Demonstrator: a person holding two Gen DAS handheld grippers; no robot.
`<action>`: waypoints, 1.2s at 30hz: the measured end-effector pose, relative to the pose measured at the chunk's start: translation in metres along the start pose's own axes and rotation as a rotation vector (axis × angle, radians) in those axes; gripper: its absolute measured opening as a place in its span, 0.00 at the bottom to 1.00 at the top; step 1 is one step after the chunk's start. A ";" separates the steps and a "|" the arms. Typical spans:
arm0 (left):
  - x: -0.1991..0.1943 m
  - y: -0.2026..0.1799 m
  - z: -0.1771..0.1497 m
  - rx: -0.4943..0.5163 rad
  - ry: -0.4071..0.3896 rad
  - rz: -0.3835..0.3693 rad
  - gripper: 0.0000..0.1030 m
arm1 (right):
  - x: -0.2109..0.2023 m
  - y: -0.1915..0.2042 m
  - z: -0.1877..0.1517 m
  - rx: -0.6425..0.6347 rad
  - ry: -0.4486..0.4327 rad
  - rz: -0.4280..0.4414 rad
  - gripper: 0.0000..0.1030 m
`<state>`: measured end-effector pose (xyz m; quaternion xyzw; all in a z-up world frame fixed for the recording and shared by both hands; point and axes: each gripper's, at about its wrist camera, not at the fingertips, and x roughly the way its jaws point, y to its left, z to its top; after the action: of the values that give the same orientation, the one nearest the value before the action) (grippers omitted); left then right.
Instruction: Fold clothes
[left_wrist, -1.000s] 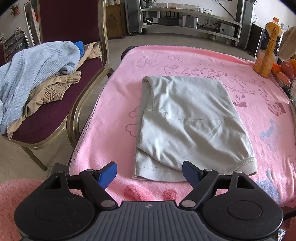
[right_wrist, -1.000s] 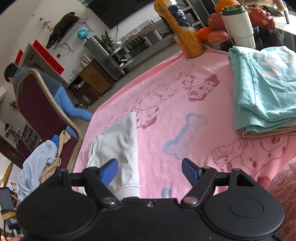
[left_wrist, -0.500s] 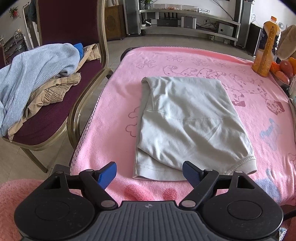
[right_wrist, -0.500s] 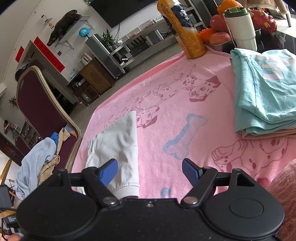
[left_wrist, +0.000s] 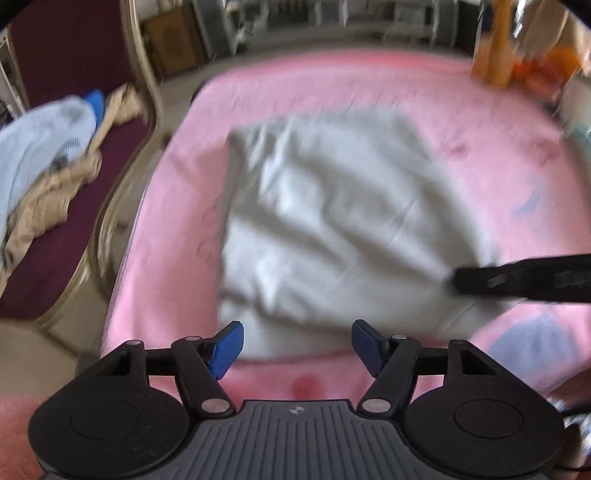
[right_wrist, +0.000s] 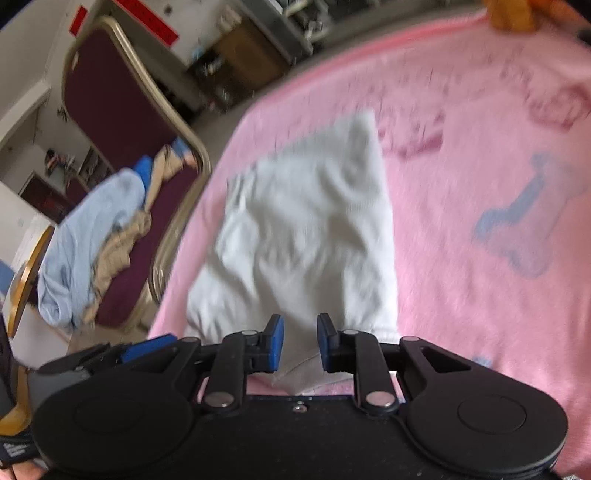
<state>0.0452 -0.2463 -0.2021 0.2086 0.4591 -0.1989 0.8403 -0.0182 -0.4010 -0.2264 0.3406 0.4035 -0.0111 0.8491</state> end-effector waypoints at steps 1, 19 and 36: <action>0.002 0.005 -0.001 -0.021 0.021 0.009 0.73 | -0.002 -0.002 -0.001 0.001 0.001 -0.016 0.17; -0.069 0.089 0.047 -0.252 -0.248 -0.092 0.77 | -0.100 0.039 0.069 -0.103 -0.243 0.082 0.58; 0.055 0.097 0.146 -0.280 -0.091 -0.108 0.70 | -0.018 -0.024 0.154 -0.171 -0.186 -0.183 0.27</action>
<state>0.2243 -0.2514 -0.1605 0.0553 0.4542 -0.1871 0.8693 0.0672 -0.5146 -0.1598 0.2264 0.3518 -0.0854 0.9042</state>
